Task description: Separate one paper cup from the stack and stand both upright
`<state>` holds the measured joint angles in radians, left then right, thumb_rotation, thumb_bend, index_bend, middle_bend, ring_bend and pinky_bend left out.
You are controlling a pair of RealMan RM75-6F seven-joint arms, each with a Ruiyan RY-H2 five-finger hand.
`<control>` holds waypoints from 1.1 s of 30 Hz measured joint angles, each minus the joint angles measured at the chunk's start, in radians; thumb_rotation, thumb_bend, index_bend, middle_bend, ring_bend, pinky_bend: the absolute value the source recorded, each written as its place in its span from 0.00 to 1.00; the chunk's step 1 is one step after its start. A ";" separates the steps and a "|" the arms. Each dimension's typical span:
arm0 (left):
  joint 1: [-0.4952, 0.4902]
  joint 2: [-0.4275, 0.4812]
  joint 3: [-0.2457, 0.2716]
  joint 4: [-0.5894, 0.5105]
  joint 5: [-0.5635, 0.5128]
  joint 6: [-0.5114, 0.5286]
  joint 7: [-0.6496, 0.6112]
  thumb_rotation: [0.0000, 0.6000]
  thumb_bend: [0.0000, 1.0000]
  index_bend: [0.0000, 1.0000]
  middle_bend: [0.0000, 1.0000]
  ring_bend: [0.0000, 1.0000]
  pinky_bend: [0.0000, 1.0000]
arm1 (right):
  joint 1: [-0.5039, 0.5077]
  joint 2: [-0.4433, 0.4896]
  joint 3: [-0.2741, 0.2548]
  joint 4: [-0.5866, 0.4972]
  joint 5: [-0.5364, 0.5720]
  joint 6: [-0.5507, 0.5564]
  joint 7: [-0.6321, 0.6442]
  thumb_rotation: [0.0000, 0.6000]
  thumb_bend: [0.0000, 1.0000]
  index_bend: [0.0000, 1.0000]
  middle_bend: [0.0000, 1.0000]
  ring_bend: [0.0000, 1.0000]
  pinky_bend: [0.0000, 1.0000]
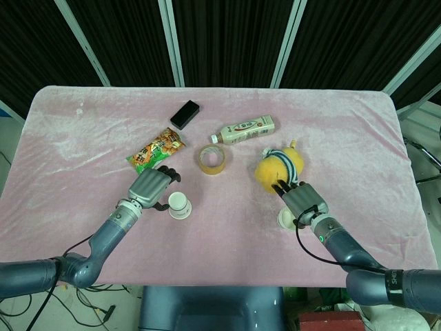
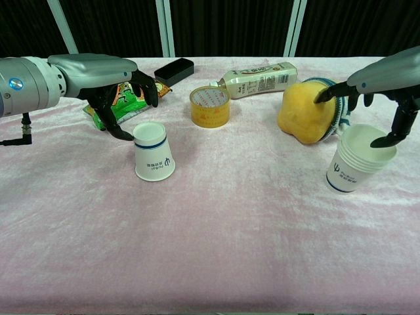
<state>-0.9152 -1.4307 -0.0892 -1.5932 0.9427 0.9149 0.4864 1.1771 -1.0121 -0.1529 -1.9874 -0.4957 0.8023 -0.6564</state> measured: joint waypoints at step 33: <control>0.200 0.310 -0.025 -0.313 0.190 0.343 -0.034 1.00 0.07 0.16 0.12 0.00 0.23 | -0.546 0.183 0.129 0.325 -0.692 0.374 0.793 1.00 0.20 0.00 0.00 0.16 0.20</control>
<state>-0.7149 -1.1202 -0.1144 -1.9061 1.1331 1.2576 0.4526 0.6308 -0.8288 -0.0238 -1.6620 -1.1880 1.1763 0.1369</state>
